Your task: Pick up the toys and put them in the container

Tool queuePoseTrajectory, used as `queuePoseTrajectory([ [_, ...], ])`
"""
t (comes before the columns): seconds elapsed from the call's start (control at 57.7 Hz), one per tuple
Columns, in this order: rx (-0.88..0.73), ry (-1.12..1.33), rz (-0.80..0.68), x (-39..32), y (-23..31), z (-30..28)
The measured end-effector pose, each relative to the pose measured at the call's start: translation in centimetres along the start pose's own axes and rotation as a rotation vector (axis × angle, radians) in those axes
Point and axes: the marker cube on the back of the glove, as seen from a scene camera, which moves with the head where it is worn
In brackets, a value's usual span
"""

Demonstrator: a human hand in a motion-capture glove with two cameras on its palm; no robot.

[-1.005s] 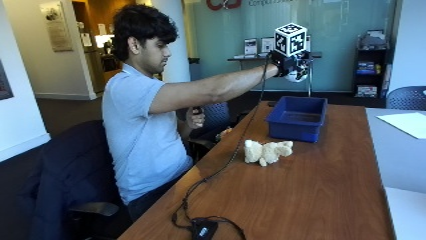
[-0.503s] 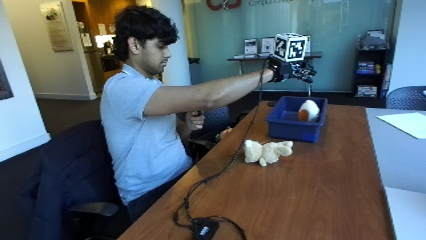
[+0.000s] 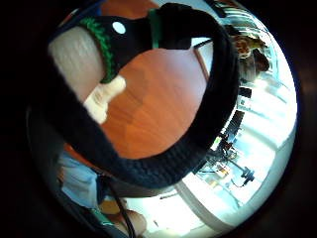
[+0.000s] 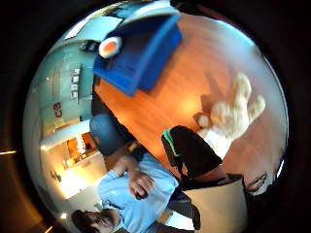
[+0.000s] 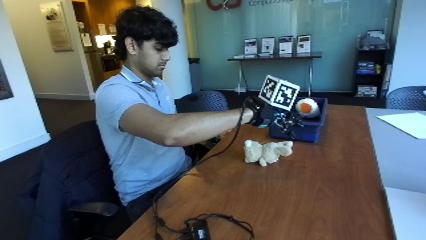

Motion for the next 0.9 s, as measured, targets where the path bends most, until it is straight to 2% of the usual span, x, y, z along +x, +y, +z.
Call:
queuePoseTrajectory([
  [0.191, -0.139, 0.006, -0.064, -0.1, 0.6, 5.7],
  [0.364, -0.186, -0.004, -0.101, -0.6, -0.6, 9.8],
  [0.555, 0.122, -0.149, -0.154, -1.2, -1.7, 10.2],
  [0.728, 0.202, -0.154, -0.129, -1.9, -2.1, 9.2],
  [0.901, 0.347, -0.251, -0.078, -0.9, -2.1, 1.5],
])
